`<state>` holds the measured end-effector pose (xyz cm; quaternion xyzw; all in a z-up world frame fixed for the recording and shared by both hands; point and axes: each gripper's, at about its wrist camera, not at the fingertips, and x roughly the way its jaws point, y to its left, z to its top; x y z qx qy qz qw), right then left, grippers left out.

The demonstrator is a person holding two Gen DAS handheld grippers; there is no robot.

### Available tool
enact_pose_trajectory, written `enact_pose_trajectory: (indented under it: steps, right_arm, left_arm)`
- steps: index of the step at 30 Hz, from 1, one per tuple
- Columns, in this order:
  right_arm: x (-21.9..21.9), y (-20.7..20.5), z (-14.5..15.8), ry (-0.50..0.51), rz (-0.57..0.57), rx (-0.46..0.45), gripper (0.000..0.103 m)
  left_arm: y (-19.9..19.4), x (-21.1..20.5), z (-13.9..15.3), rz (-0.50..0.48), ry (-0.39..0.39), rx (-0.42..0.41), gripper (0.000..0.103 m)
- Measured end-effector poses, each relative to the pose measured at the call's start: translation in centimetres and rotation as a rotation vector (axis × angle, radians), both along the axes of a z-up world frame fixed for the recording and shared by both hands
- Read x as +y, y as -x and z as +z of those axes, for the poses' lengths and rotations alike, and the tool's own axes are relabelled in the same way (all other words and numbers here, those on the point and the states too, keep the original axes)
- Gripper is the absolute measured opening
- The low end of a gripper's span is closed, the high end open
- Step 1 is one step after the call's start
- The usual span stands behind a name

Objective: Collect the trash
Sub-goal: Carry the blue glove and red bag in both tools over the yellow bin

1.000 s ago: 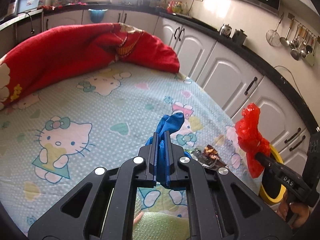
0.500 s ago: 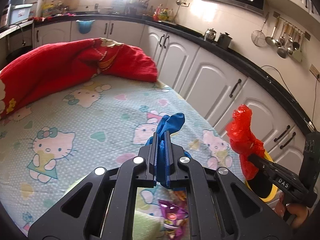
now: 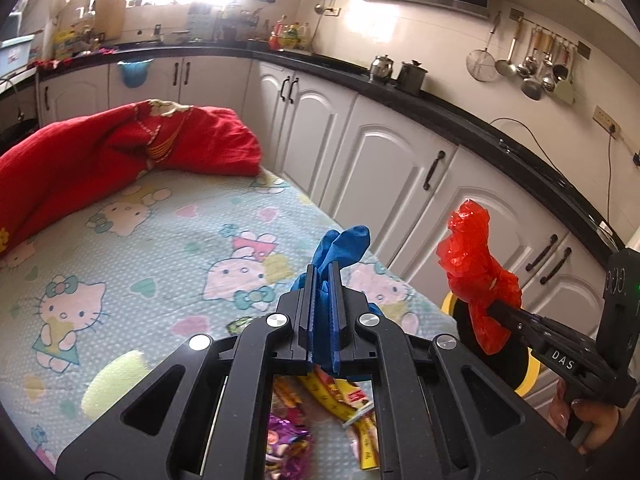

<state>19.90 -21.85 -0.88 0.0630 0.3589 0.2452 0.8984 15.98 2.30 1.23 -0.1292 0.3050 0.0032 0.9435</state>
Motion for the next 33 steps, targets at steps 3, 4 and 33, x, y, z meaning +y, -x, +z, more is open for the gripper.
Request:
enact_pose_trajectory:
  steps: [3, 4, 33]
  right_arm:
    - [-1.0, 0.2, 0.2, -0.004, -0.015, -0.007, 0.014]
    - [-1.4, 0.2, 0.3, -0.006, -0.021, -0.009, 0.014]
    - [-11.9, 1.4, -0.8, 0.028, -0.248, -0.018, 0.014]
  left_arm:
    - [-0.1, -0.8, 0.3, -0.016, -0.002, -0.009, 0.002]
    - [-0.2, -1.1, 0.4, -0.021, -0.005, -0.011, 0.002]
    - [-2.5, -11.7, 0.4, -0.225, -0.049, -0.039, 0.002]
